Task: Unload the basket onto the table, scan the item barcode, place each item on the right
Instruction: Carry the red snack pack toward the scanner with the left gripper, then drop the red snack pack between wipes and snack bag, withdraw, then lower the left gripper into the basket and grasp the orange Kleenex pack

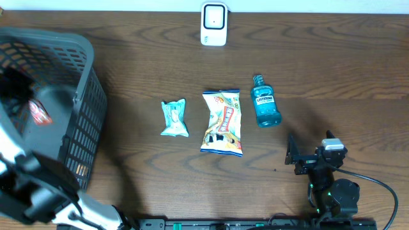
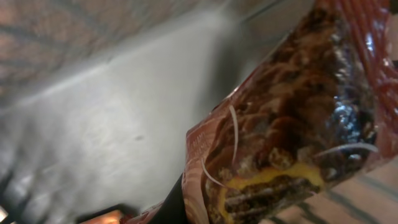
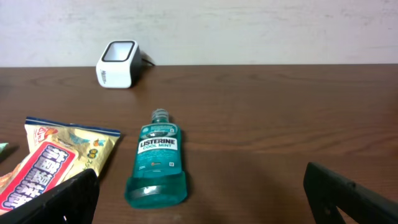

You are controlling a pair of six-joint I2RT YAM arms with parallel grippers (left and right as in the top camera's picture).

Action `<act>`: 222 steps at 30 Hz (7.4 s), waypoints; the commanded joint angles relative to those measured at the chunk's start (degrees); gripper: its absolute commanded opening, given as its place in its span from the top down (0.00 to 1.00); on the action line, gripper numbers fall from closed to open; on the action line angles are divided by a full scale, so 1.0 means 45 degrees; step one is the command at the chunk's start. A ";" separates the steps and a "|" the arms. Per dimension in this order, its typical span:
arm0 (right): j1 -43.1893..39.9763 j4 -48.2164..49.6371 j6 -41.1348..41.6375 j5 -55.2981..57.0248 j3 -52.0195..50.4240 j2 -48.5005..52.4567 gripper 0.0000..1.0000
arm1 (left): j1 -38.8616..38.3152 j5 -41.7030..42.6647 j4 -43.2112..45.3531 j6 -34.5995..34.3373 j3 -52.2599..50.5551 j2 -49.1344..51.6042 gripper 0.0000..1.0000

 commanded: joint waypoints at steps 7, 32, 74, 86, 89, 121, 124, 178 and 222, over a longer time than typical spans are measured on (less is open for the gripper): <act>0.0136 -0.0019 -0.0165 0.0053 -0.0024 -0.0073 0.01 | -0.1054 0.4158 0.0510 -0.0199 0.0826 -0.4415 0.93; 0.0136 -0.0015 -0.0165 0.0053 -0.0024 -0.0073 0.01 | -1.3245 0.1462 0.1987 -0.3521 -0.2861 -0.0204 0.93; 0.0136 -0.0019 -0.0165 0.0053 -0.0024 -0.0073 0.01 | -0.9661 -0.8106 0.2943 -0.2905 0.0102 -0.5780 0.02; 0.0136 -0.0019 -0.0165 0.0053 -0.0024 -0.0073 0.01 | -0.1943 -0.5882 -0.0952 -0.7004 -0.0466 -0.5634 0.02; 0.0136 -0.0019 -0.0165 0.0053 -0.0024 -0.0073 0.01 | -0.0714 -0.4925 -0.1851 -0.7820 -0.0923 -0.5003 0.02; 0.0136 -0.0019 -0.0170 0.0053 -0.0024 -0.0073 0.01 | 0.1331 -0.3837 0.0398 -1.0146 -0.7975 -0.2501 0.02; 0.0136 -0.0019 -0.0165 0.0053 -0.0024 -0.0073 0.01 | 0.1331 -0.3837 0.0937 -1.0142 -0.8612 -0.2497 0.02; 0.0136 -0.0019 -0.0165 0.0053 -0.0024 -0.0073 0.01 | 0.1331 -0.2016 0.0743 -0.4546 -1.0569 -0.2487 0.02; 0.0136 -0.0019 -0.0170 0.0053 -0.0024 -0.0073 0.01 | 0.1331 -0.1535 0.1316 -0.4541 -0.7184 -0.4707 0.86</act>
